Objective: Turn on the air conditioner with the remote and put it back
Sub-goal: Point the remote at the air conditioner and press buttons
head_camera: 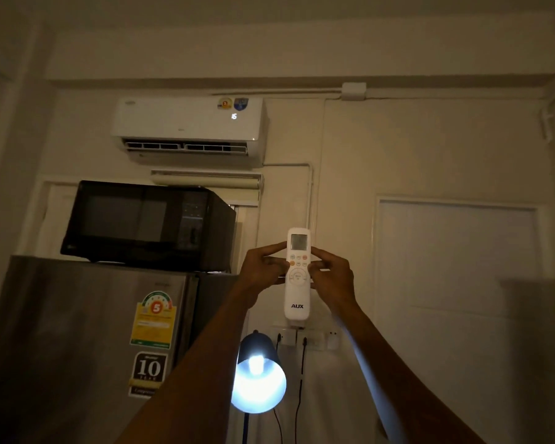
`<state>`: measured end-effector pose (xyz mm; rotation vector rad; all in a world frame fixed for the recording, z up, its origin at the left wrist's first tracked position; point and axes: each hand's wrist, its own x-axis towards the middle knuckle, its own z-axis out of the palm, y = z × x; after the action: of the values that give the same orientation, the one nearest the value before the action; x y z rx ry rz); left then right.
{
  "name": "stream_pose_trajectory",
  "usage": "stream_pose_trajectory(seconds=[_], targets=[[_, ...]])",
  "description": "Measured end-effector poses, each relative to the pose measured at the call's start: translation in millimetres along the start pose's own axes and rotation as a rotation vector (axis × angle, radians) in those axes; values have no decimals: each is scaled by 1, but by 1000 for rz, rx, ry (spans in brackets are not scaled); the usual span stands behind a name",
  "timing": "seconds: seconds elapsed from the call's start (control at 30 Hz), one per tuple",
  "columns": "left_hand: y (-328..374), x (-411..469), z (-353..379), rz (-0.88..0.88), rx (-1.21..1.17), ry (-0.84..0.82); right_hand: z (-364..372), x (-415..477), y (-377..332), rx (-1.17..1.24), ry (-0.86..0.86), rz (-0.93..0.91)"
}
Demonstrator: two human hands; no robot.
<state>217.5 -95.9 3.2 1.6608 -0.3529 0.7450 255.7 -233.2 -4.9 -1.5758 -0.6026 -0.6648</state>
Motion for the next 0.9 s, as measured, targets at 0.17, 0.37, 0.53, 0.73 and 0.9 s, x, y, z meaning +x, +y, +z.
stream_pose_trajectory(seconds=[0.17,0.37,0.53,0.73,0.9], targets=[[26,-40,-17,-16,27,22,5,-37,-29,30,-17,19],[52,-88,-41,-74,16,89,19,-82,-61,33,-63,39],[69,-114,-72,-60,42,105,40,-102,-88,26,-87,13],[85,-138,-119,-47,63,70,76,-123,-111,56,-87,26],[82,-148,-161,-43,54,65,114,-138,-118,87,-86,46]])
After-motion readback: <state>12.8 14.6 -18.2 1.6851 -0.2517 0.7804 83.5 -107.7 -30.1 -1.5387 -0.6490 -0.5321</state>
